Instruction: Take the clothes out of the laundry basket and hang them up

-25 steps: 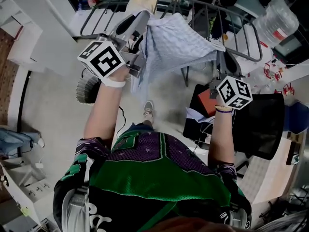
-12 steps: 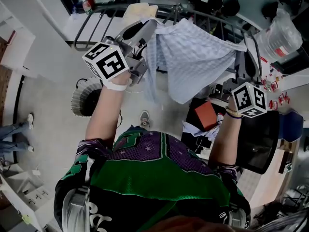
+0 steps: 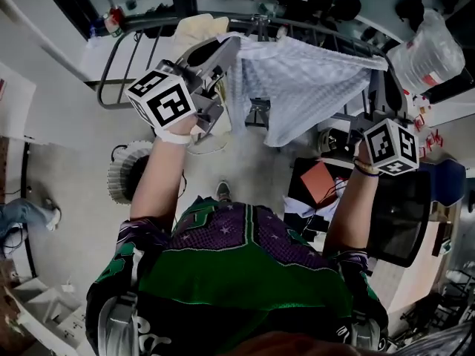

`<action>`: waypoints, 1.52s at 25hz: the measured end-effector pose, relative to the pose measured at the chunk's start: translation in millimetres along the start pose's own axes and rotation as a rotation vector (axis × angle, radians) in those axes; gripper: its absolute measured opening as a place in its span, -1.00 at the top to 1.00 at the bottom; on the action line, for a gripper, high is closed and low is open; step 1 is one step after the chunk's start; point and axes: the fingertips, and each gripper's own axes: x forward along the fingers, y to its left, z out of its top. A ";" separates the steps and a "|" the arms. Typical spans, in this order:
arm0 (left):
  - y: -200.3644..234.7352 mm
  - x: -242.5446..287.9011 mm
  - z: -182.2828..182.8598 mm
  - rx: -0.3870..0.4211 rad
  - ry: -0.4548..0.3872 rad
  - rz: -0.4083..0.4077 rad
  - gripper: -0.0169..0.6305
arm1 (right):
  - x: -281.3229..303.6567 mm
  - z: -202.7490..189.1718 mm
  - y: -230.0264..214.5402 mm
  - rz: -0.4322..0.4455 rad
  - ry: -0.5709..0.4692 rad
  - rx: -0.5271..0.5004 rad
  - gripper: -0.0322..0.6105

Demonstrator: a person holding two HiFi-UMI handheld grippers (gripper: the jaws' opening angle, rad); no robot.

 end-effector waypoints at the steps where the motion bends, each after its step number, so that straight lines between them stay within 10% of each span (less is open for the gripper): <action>1: 6.7 4.7 -0.4 -0.005 -0.001 -0.003 0.89 | 5.9 -1.3 -2.1 -0.005 0.003 -0.006 0.79; 38: 244.8 253.5 -5.9 0.158 0.078 0.280 0.89 | 340.8 -106.9 -153.3 0.157 0.099 0.077 0.80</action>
